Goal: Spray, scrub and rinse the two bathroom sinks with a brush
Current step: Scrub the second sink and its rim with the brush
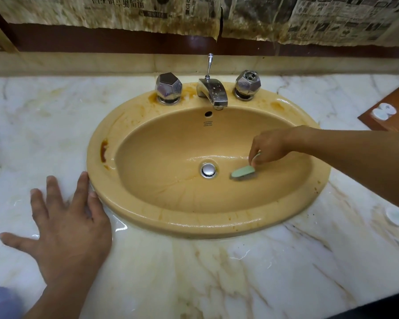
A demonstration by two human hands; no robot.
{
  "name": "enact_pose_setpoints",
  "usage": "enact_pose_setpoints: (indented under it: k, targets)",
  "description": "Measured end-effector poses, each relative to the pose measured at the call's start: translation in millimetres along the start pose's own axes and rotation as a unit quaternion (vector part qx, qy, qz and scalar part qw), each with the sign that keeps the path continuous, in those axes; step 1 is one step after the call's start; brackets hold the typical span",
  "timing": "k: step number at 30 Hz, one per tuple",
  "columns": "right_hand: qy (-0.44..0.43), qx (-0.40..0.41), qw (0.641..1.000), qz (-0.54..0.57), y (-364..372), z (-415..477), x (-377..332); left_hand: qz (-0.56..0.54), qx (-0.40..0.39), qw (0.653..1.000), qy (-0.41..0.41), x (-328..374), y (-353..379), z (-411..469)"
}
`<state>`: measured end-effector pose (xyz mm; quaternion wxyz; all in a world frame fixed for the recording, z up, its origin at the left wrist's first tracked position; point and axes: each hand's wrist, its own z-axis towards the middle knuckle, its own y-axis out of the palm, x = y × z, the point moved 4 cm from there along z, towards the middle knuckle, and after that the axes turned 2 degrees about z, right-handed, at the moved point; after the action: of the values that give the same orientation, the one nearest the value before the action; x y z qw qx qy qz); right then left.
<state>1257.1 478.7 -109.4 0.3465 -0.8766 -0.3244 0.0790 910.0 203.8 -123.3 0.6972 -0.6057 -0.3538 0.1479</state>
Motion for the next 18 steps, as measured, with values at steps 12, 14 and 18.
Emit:
enact_pose_setpoints:
  k: [12, 14, 18]
  targets:
    - [0.09, 0.038, 0.992, -0.075, -12.3, -38.9, 11.9, 0.002, 0.003, 1.0, 0.002, -3.7, 2.3, 1.4]
    - [0.102, 0.003, 0.99, -0.096, -6.1, -40.0, 10.2, 0.001, 0.001, 1.0, 0.0, -4.5, 2.1, 1.3]
    - [0.143, -0.077, 0.983, -0.081, -8.3, -50.6, 10.8, 0.002, 0.0, 1.0, -0.003, -4.5, 1.7, 0.8]
